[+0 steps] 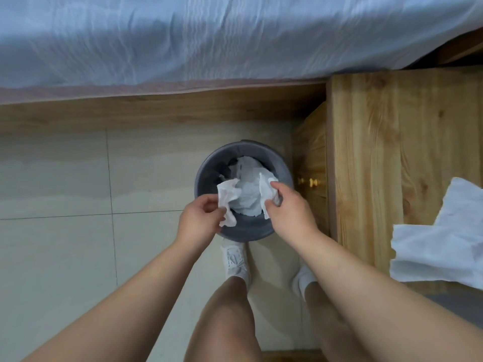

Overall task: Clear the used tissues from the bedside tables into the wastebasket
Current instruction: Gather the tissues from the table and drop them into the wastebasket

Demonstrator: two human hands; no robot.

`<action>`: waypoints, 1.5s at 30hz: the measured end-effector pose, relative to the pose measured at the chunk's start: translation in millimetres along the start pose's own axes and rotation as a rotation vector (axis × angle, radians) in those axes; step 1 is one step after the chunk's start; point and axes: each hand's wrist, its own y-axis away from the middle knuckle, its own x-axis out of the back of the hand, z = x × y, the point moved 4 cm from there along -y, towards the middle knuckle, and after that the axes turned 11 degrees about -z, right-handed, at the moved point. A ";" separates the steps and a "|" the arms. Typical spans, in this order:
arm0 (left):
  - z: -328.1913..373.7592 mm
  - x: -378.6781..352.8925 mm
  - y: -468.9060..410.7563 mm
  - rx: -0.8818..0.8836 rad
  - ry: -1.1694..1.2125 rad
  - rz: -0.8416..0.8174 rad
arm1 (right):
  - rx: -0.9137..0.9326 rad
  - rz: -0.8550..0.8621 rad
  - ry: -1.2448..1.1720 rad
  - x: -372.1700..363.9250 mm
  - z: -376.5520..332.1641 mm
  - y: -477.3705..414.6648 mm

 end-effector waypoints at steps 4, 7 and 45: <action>-3.7 -3.1 -10.1 0.019 -0.072 -0.005 | -0.021 -0.056 0.010 -3.1 5.9 -11.6; -0.4 -8.6 -5.4 0.000 -0.053 -0.014 | -0.011 -0.035 -0.028 7.5 7.5 -2.7; 108.7 -252.9 96.4 -0.717 -1.087 -0.335 | -0.013 0.325 0.405 260.1 200.0 132.5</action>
